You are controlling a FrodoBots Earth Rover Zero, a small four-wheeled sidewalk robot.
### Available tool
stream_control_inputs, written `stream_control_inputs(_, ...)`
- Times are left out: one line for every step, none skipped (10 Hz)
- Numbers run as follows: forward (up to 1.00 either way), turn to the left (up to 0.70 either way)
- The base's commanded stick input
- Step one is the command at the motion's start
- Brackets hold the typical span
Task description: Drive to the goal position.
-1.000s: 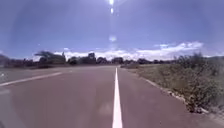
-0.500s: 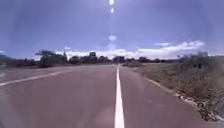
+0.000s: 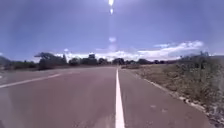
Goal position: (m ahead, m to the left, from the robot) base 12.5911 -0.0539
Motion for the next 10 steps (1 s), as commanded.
stream_control_inputs(0.7, 0.0)
stream_control_inputs(0.7, 0.0)
stream_control_inputs(0.7, 0.0)
stream_control_inputs(0.7, 0.0)
stream_control_inputs(0.7, 0.0)
stream_control_inputs(0.7, 0.0)
stream_control_inputs(0.7, 0.0)
stream_control_inputs(0.7, 0.0)
stream_control_inputs(0.7, 0.0)
stream_control_inputs(0.7, 0.0)
